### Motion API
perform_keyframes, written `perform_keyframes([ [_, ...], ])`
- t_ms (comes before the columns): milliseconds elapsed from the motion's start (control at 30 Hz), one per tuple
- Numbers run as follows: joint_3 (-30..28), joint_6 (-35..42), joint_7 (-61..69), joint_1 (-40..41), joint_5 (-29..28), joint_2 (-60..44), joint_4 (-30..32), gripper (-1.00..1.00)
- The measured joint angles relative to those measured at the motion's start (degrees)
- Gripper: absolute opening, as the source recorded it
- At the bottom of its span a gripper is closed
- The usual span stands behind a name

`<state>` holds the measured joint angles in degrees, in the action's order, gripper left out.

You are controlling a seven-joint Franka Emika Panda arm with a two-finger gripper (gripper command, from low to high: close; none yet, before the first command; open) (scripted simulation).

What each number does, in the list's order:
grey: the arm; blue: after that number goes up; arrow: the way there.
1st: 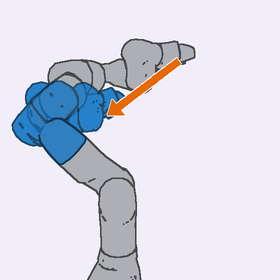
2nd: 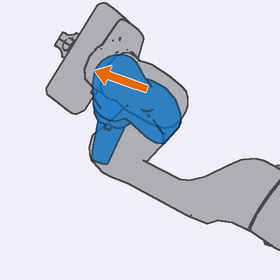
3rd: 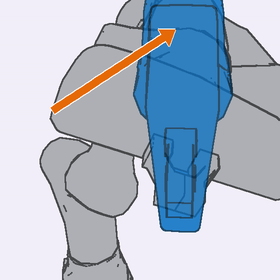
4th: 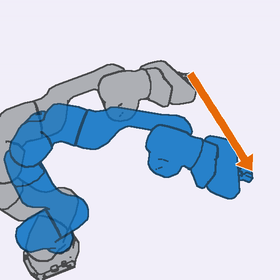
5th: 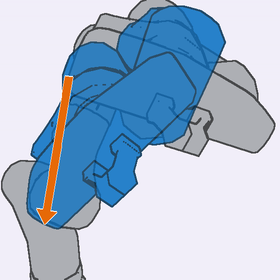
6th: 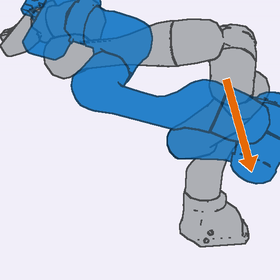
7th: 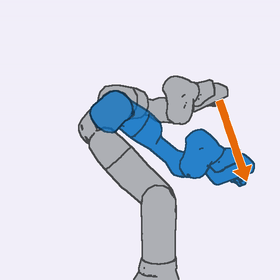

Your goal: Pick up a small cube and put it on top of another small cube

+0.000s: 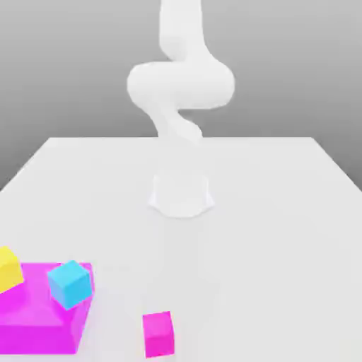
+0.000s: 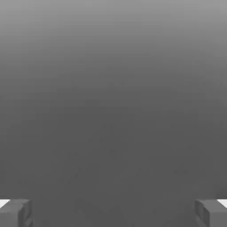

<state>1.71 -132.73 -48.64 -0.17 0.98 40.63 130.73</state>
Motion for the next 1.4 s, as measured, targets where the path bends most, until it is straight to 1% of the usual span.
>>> perform_keyframes([
  [167, 4.03, -1.96, -6.35, -0.29, 1.23, -10.6, -2.15, 0.0],
  [300, 7.69, -3.49, -11.99, -0.37, 1.19, -18.78, -3.82, 0.0],
  [467, 11.84, -5.44, -20.41, -1.28, -0.81, -29.16, -5.88, 0.0],
  [633, 14.88, -7.31, -30.03, -4.07, -4.59, -39.83, -7.97, 0.0],
  [800, 15.37, -9.01, -39.94, -8.01, -8.89, -50.63, -10.12, 0.0],
  [1000, 14.35, -11.0, -50.89, -14.36, -12.7, -63.43, -12.72, 0.0],
  [1100, 13.0, -12.43, -55.29, -18.05, -13.61, -69.66, -14.02, 0.0],
  [1200, 11.13, -16.31, -57.35, -20.08, -15.37, -75.84, -15.54, 0.0],
  [1233, 10.54, -17.57, -57.76, -20.58, -15.89, -77.6, -15.99, -1.0],
  [1400, 10.55, -17.73, -57.71, -20.58, -15.83, -77.61, -15.99, -1.0],
])
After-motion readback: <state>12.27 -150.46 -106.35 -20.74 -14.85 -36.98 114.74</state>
